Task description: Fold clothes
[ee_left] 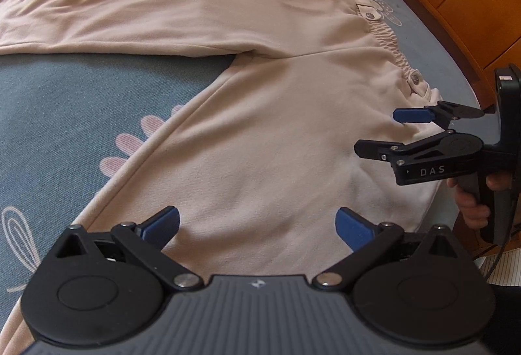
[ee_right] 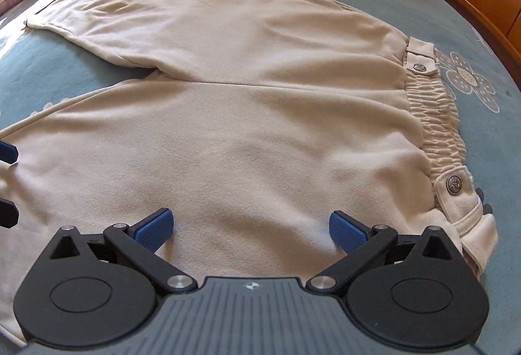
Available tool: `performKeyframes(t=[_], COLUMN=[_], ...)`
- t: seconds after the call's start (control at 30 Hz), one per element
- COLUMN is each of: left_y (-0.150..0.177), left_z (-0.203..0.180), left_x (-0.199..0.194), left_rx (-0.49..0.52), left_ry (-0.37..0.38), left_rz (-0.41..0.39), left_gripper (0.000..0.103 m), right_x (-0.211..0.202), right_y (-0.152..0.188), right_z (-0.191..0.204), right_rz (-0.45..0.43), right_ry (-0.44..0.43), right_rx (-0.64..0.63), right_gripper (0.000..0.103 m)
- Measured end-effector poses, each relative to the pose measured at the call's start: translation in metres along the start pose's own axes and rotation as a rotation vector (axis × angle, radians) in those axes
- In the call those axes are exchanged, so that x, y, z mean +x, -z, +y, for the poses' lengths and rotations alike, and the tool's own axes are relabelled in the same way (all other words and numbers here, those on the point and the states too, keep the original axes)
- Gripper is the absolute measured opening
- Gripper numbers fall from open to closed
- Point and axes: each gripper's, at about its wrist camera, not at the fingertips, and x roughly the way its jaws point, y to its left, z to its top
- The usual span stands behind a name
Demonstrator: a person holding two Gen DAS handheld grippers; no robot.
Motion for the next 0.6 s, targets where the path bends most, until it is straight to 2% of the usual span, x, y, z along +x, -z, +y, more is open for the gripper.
performKeyframes(t=[0.1, 0.17, 0.33, 0.43, 0.53, 0.6], left_y=[-0.004, -0.005, -0.005, -0.006, -0.008, -0.010], left_z=[0.000, 0.001, -0.001, -0.002, -0.005, -0.009], left_x=[0.000, 0.001, 0.002, 0.002, 0.003, 0.005], left_rx=[-0.021, -0.038, -0.032, -0.040, -0.043, -0.034], left_ry=[0.003, 0.000, -0.017, -0.011, -0.001, 0.007], left_rz=[0.002, 0.008, 0.028, 0.033, 0.027, 0.029], left_gripper=[0.102, 0.102, 0.102, 0.102, 0.102, 0.102], right_x=[-0.012, -0.005, -0.002, -0.014, -0.020, -0.012], right_y=[-0.003, -0.004, -0.001, -0.005, -0.015, -0.022], right_z=[-0.013, -0.017, -0.026, -0.047, -0.068, -0.077], right_rz=[-0.003, 0.019, 0.034, 0.023, -0.057, -0.079], right_ry=[-0.131, -0.183, -0.149, -0.141, -0.135, -0.146], right_rx=[0.151, 0.206, 0.162, 0.266, 0.362, 0.401], right_gripper=[0.103, 0.103, 0.103, 0.103, 0.103, 0.103])
